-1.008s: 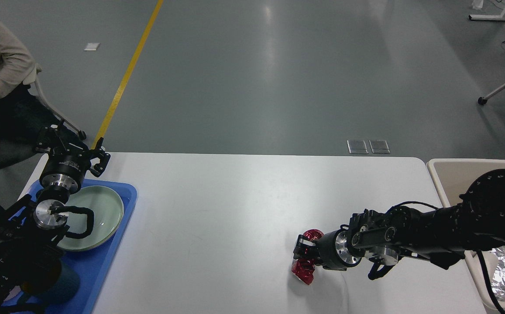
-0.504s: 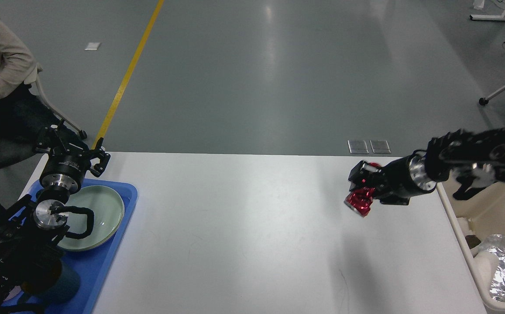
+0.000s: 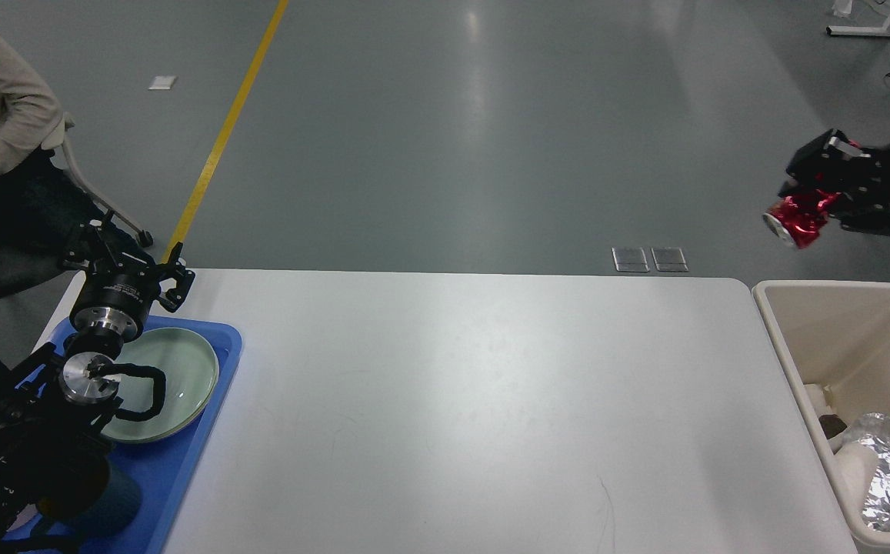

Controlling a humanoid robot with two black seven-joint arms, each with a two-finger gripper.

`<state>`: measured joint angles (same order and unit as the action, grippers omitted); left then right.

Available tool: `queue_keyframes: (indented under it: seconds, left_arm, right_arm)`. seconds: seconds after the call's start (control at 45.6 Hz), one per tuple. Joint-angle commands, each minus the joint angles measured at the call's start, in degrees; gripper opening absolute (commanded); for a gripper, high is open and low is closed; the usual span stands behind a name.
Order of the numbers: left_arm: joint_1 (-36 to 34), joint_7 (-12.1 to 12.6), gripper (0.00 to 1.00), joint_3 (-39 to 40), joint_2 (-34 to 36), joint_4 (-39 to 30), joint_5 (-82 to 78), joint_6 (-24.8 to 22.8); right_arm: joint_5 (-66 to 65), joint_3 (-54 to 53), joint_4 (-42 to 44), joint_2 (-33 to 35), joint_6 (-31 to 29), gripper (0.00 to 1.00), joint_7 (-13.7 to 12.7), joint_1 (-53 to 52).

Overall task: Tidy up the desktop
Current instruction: 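Lift the red can with the right gripper and drop it into the bin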

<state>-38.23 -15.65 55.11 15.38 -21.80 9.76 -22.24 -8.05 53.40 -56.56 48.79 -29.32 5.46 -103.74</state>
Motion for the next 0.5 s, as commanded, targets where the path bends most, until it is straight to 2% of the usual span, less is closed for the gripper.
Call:
queue_keyframes:
  seconds: [0.0,0.132,0.153,0.197,0.285,0.329,0.482]
  left_arm:
    - [0.0,0.0,0.96,0.0,0.0,0.0,0.0,0.1]
    - [0.0,0.0,0.96,0.0,0.0,0.0,0.0,0.0]
    - [0.0,0.0,0.96,0.0,0.0,0.0,0.0,0.0]
    - [0.0,0.0,0.96,0.0,0.0,0.0,0.0,0.0]
    - [0.0,0.0,0.96,0.0,0.0,0.0,0.0,0.0]
    - [0.0,0.0,0.96,0.0,0.0,0.0,0.0,0.0]
    - [0.0,0.0,0.96,0.0,0.0,0.0,0.0,0.0]
  right_arm:
    - [0.8,-1.1,10.0,0.7,7.4,0.00,0.0,10.9]
    - [1.3,-3.7,16.1,0.3,20.6,0.00,0.3,23.6]
    - [1.2,-4.7,16.8,0.2,22.4,0.06,0.3,25.7]
    - [1.1,-6.7,18.4,0.0,24.8,0.24,0.3,30.2]
    - [1.1,-9.9,22.4,-1.0,27.0,0.82,0.4,37.4]
    - [1.1,-11.0,24.5,-2.4,27.4,0.98,0.4,39.9]
    - [1.1,-12.2,28.6,-5.0,27.5,1.00,0.5,46.2]
